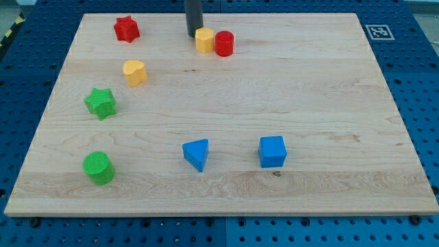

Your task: Place the red circle right to the yellow hexagon

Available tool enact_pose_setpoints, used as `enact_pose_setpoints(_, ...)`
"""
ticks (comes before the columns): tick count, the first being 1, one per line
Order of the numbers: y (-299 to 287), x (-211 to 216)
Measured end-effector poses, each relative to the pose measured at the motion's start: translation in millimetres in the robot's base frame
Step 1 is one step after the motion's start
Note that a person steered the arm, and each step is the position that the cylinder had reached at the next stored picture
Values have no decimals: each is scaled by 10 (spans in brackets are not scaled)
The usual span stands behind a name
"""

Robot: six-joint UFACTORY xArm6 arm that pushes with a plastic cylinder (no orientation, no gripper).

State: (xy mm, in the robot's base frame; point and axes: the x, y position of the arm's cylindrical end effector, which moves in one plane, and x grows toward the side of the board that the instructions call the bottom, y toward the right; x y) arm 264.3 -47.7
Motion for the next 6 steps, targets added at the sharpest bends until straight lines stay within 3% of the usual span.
enact_pose_setpoints(1, 27, 279)
enact_pose_setpoints(2, 121, 288)
enact_pose_setpoints(3, 152, -129)
enact_pose_setpoints(4, 485, 15)
enact_pose_setpoints(5, 620, 531)
enact_pose_setpoints(6, 620, 623)
